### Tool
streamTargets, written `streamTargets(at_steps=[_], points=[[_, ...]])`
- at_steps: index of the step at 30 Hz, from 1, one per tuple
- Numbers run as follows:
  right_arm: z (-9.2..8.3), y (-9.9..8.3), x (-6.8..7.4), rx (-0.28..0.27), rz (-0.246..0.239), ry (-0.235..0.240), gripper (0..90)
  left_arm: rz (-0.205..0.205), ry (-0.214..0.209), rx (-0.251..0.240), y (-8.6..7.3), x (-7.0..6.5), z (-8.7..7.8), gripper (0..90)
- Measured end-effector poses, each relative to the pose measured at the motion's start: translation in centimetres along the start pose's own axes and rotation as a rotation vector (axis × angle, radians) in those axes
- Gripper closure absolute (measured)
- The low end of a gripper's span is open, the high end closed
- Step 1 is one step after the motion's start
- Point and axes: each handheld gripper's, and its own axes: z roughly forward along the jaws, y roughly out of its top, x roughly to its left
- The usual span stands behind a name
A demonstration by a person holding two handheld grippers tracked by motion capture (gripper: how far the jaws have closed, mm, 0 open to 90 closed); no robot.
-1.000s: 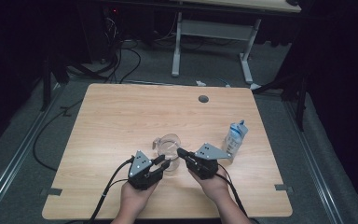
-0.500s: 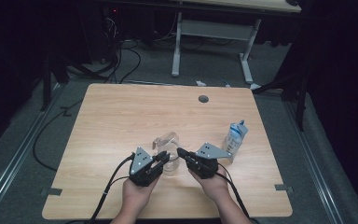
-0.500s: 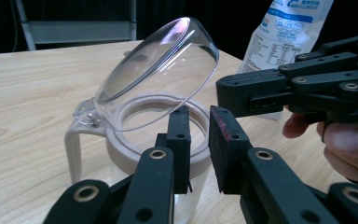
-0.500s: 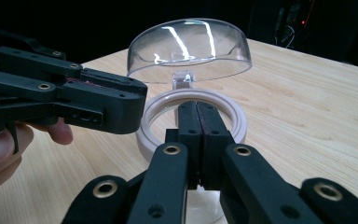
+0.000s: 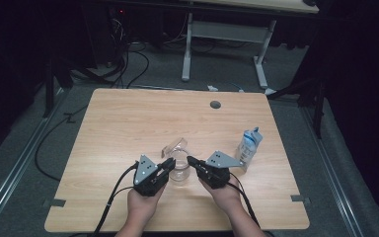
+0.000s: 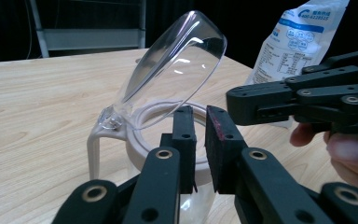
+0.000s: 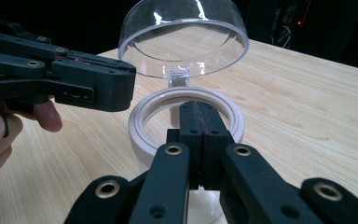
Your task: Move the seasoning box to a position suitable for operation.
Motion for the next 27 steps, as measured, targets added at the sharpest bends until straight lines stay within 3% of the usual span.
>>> streamTargets(at_steps=[11,27], points=[[0.2,-0.6,-0.2,0.02,0.007,0.001,89.8,-0.021,0.007,-0.029,0.4,0.5,-0.1,83.7],[0.2,-0.6,-0.2,0.016,0.004,0.003,89.8,-0.037,0.073,-0.049,1.0,1.7,-0.6,83.9]])
